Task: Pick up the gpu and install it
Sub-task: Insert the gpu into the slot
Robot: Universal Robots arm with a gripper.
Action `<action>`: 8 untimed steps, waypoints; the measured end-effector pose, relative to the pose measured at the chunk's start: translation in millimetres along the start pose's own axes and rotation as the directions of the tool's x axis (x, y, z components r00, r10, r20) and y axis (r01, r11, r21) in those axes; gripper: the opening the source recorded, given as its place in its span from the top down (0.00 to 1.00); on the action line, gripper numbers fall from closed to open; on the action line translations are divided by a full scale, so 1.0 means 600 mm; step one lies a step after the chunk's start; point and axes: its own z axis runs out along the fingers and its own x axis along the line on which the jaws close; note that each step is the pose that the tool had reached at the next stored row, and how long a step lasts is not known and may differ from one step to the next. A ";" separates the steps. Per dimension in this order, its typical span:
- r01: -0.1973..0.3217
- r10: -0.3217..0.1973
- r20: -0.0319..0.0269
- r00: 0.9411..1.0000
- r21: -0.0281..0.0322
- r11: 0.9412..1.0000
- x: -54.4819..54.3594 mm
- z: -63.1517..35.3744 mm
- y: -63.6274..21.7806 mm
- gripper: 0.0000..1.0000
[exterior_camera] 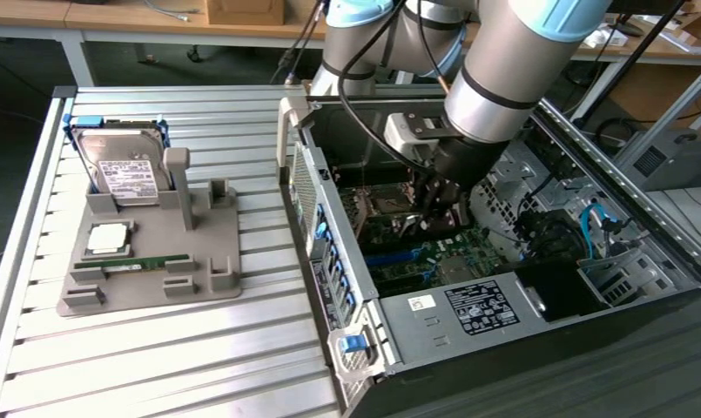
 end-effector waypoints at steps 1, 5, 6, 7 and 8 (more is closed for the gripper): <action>0.000 0.000 0.000 1.000 0.000 1.000 0.000 0.001 0.001 0.73; 0.000 0.000 0.000 1.000 0.000 1.000 0.000 0.005 0.001 0.73; 0.000 0.000 0.000 1.000 0.000 1.000 0.001 0.006 0.001 0.73; 0.000 0.000 0.000 1.000 0.000 1.000 0.001 0.008 0.001 0.73; 0.000 0.000 0.000 1.000 0.000 1.000 0.001 0.009 0.001 0.73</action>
